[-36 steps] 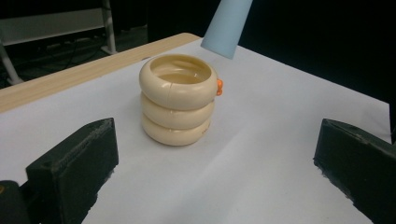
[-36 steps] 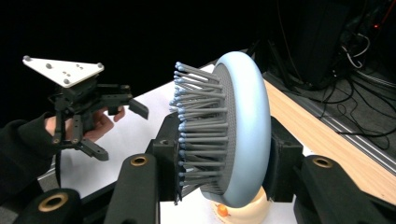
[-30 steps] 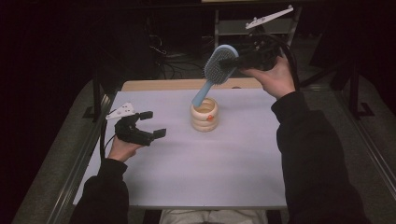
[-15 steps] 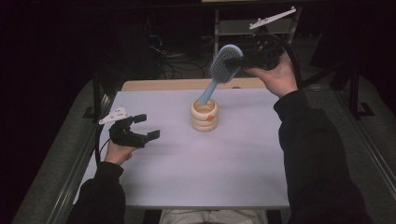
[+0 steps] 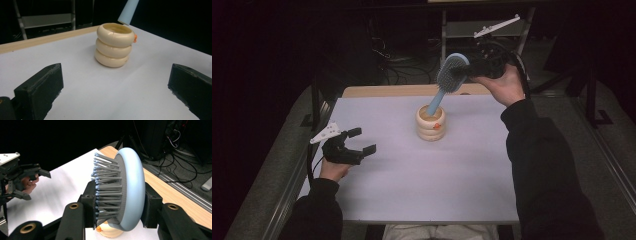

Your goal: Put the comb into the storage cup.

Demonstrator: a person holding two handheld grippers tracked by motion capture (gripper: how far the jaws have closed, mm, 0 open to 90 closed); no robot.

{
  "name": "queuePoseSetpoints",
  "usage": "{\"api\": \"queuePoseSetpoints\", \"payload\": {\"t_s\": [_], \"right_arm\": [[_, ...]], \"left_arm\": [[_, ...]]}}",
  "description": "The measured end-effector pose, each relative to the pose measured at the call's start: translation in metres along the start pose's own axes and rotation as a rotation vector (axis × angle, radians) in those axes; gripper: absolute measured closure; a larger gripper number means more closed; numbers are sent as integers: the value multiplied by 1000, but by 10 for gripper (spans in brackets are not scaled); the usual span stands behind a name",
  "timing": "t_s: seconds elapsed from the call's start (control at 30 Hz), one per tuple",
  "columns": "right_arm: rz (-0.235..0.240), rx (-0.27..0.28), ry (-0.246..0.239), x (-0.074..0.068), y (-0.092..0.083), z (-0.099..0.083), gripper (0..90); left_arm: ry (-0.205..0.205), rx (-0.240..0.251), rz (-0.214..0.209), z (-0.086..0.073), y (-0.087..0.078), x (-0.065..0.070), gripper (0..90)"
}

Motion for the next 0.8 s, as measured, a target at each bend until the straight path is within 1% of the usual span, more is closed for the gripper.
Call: {"api": "queuePoseSetpoints", "payload": {"t_s": [0.13, 0.23, 0.33, 0.43, 0.57, 0.63, 0.73, 0.8], "right_arm": [[3, -25, 6, 1, 10, -5, 549], [-5, -40, 1, 3, 17, -9, 550], [-3, -48, 11, 4, 24, -12, 548], [-1, -51, 14, 5, 32, -15, 549], [9, -65, 27, 6, 42, -20, 548], [2, -73, 26, 7, 47, -23, 549], [1, -82, 32, 8, 53, -26, 548], [3, -84, 35, 9, 57, -28, 548]], "left_arm": [[6, -33, -11, -7, 5, 5, 0], [10, -51, -29, -10, 8, 9, 0], [16, -58, -32, -12, 10, 12, 0], [15, -52, -21, -13, 9, 10, 0], [2, -39, 11, -15, 5, 4, 0], [-4, -33, 16, -15, 3, 3, 0], [-4, -26, 19, -15, 2, 3, 0], [10, -26, 28, -14, 2, 3, 0]]}}
Point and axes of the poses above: each handheld gripper's, and its own axes: y roughly forward along the jaws, z roughly out of its top, x roughly to its right, the point moved 9 cm from there along y, roughly forward along the jaws, and after that the axes turned 10 degrees about -z, right-handed, at the moved point
